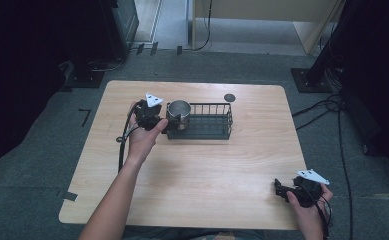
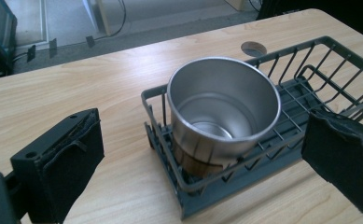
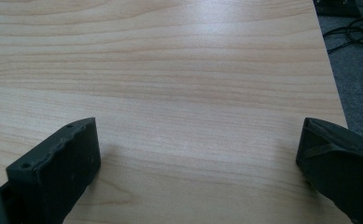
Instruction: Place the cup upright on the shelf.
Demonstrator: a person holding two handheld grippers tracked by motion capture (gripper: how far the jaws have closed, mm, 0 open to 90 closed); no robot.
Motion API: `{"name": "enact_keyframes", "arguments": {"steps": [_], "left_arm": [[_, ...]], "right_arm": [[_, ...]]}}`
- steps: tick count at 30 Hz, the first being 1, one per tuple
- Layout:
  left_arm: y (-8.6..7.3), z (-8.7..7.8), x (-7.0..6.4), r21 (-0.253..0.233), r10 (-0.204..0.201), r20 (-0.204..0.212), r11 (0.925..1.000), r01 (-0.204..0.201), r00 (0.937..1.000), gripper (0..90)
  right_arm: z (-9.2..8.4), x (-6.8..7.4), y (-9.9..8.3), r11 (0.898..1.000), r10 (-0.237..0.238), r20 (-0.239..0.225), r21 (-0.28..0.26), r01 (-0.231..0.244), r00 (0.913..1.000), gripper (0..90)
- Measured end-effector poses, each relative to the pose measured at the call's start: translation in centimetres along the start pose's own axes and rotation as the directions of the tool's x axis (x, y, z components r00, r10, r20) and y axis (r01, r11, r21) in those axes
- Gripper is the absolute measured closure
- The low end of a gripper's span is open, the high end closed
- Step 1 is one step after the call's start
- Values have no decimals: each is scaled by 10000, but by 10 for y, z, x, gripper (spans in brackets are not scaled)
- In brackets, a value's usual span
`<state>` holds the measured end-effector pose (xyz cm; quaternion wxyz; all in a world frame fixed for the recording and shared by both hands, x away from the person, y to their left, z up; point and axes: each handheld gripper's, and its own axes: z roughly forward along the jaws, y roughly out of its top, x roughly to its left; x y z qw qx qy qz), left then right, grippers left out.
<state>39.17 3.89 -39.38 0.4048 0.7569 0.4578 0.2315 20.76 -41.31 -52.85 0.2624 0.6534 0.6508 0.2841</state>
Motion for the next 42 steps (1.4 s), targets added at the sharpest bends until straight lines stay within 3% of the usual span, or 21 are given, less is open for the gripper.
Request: {"name": "enact_keyframes", "arguments": {"steps": [13, 19, 37, 42], "left_arm": [[-21, -27, 14, -23, -309, -244, 9995, 308, 9992, 0], [-40, -42, 28, 115, -578, -572, 9982, 585, 9967, 0], [-88, -65, 52, 326, -1048, -894, 9936, 1080, 9905, 0], [-106, -70, 61, 361, -1345, -969, 9897, 1386, 9862, 0]], "right_arm": [[0, 0, 0, 10000, -8, -5, -4, 8, 10000, 0], [0, 0, 0, 10000, -9, -4, -4, 9, 10000, 0], [0, 0, 0, 10000, -7, -4, -4, 7, 10000, 0], [0, 0, 0, 10000, -4, 0, -2, 4, 10000, 0]]}}
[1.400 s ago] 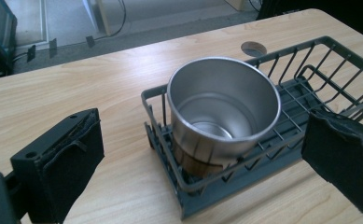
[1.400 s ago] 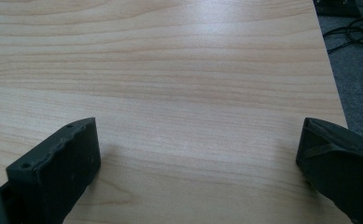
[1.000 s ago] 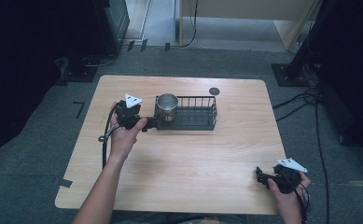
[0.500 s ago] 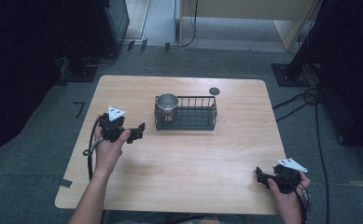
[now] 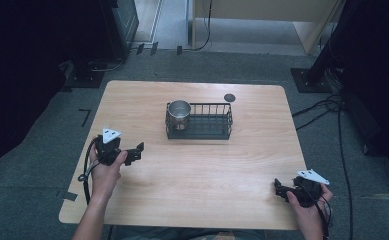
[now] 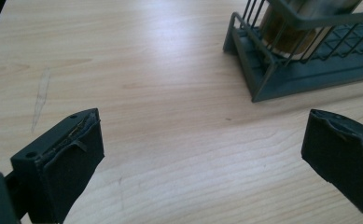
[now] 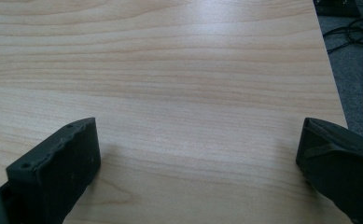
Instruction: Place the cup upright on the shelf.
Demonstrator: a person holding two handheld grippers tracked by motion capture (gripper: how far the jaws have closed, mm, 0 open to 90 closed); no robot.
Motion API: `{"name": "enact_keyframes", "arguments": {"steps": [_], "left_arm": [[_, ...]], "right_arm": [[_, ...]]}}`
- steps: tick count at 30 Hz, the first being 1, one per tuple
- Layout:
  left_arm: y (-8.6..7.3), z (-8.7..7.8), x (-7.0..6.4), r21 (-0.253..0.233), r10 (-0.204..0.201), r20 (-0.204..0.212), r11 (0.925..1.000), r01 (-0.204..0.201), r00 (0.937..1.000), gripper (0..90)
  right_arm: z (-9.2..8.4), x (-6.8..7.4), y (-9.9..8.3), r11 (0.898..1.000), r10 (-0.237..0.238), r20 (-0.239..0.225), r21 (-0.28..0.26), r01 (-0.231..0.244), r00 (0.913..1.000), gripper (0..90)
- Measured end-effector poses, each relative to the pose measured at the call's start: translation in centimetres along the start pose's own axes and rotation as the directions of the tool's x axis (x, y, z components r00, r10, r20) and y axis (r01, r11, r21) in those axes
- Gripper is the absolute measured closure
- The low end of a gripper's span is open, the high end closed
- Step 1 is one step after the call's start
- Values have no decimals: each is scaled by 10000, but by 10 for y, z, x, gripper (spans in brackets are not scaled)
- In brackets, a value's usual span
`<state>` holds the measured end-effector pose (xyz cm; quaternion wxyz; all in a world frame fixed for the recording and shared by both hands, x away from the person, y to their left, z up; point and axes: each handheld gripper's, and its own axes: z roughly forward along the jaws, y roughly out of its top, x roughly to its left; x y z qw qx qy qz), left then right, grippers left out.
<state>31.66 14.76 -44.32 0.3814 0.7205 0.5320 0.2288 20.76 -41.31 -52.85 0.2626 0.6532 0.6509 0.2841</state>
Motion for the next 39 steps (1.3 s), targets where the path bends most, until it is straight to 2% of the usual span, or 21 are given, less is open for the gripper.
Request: {"name": "enact_keyframes", "arguments": {"steps": [14, 17, 25, 30, 39], "left_arm": [[-30, -3, 18, 336, -297, -174, 9990, 303, 9994, 0], [-39, -3, 22, 447, -245, -407, 9987, 263, 9989, 0], [-58, -1, 31, 809, -177, -659, 9965, 230, 9977, 0], [-74, -3, 41, 1077, -334, -947, 9932, 436, 9949, 0], [-89, -5, 55, 1364, -289, -1278, 9896, 465, 9914, 0]], "right_arm": [[0, 0, 0, 10000, -1, 0, -2, 1, 10000, 0], [0, 0, 0, 10000, 3, -4, -5, -3, 10000, 0], [0, 0, 0, 10000, -16, 0, -4, 16, 10000, 0], [0, 0, 0, 10000, -16, 0, -4, 16, 10000, 0], [0, 0, 0, 10000, -16, 5, -1, 16, 10000, 0]]}}
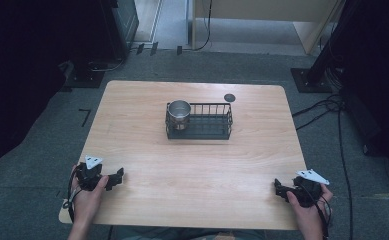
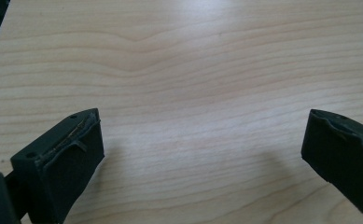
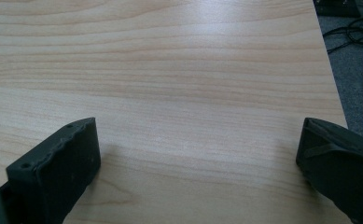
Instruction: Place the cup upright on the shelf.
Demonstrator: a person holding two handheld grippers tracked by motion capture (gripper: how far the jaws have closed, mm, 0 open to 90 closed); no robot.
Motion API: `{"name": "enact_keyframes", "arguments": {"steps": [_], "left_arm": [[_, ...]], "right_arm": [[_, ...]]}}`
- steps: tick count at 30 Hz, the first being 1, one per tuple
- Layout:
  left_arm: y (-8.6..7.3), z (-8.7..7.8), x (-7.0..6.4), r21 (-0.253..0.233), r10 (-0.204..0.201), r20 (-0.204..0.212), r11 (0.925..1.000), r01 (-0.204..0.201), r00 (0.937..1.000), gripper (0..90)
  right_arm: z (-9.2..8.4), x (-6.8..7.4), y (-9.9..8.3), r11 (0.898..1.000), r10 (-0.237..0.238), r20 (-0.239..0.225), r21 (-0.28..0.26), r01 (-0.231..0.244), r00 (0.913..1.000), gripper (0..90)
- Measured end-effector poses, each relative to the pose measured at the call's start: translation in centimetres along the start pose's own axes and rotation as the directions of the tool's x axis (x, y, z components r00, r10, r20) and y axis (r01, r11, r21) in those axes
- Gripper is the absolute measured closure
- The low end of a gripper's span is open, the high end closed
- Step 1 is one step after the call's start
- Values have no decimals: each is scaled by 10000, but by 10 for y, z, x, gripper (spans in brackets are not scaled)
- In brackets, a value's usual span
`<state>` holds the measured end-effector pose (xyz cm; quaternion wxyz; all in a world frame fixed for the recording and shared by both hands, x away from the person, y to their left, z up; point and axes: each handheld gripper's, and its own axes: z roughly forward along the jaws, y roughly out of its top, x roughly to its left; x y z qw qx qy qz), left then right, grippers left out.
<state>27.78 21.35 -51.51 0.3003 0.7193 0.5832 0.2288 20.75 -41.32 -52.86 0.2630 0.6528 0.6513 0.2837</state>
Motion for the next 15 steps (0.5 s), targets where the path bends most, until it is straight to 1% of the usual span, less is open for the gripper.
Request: {"name": "enact_keyframes", "arguments": {"steps": [1, 2, 4, 5, 6, 8, 11, 15], "left_arm": [[0, 0, 0, 0, 0, 0, 10000, 0, 10000, 0], [-2, 1, 3, 149, 41, -5, 9999, -41, 10000, 0], [-4, -1, 5, 201, 176, -101, 9996, -174, 9998, 0], [-4, -1, 5, 201, 176, -101, 9996, -174, 9998, 0], [-6, -3, 8, 227, 307, -179, 9993, -303, 9994, 0], [-9, -5, 14, 187, 414, -96, 9990, -412, 9991, 0], [-10, -5, 17, 189, 334, -190, 9993, -330, 9993, 0], [-10, -6, 17, 202, 325, -211, 9993, -320, 9993, 0]], "right_arm": [[0, 0, 0, 10000, 0, 0, 0, 0, 10000, 0], [0, 0, 0, 10000, -1, 3, -2, 1, 10000, 0], [0, 0, 0, 10000, 9, 17, 5, -9, 10000, 0], [0, 0, 0, 10000, 16, 25, 7, -16, 10000, 0], [0, 0, 0, 10000, 16, 25, 7, -16, 10000, 0], [0, 0, 0, 10000, 33, 43, 4, -33, 10000, 0], [0, 0, 0, 10000, 81, 94, 11, -81, 9999, 0], [0, 0, 0, 9999, 104, 122, 10, -104, 9999, 0]]}}
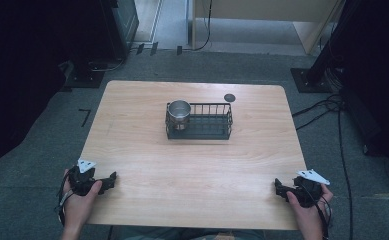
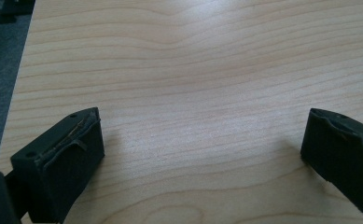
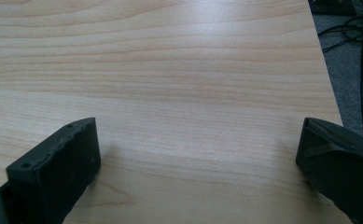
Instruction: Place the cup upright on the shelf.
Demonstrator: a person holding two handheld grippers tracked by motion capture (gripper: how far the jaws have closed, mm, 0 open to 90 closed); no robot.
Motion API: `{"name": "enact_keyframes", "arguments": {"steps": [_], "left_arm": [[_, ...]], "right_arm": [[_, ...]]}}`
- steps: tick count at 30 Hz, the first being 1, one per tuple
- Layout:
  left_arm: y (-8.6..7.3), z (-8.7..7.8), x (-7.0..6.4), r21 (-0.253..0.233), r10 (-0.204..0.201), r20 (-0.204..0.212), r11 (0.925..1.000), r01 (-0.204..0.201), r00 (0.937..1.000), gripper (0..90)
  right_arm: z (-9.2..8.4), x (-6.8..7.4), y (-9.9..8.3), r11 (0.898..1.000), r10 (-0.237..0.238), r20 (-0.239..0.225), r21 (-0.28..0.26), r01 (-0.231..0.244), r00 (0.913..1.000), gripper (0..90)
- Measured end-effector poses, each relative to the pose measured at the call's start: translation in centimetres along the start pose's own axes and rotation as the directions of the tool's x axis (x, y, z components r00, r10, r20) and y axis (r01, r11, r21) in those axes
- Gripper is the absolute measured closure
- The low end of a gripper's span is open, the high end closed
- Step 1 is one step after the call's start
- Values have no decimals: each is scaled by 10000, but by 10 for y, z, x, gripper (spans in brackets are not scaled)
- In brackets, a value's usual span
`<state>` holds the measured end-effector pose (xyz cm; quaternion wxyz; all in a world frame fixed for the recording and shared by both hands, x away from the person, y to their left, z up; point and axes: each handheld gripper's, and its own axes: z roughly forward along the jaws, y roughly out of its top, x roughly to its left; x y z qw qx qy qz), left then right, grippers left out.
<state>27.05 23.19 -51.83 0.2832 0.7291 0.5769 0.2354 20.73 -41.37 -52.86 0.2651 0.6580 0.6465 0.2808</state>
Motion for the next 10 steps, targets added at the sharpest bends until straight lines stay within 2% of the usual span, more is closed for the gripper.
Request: {"name": "enact_keyframes", "arguments": {"steps": [10], "left_arm": [[1, 1, -4, -12, -373, -317, 9993, 372, 9988, 0]], "right_arm": [[0, 0, 0, 10000, 35, 14, 0, -35, 10000, 0]]}}
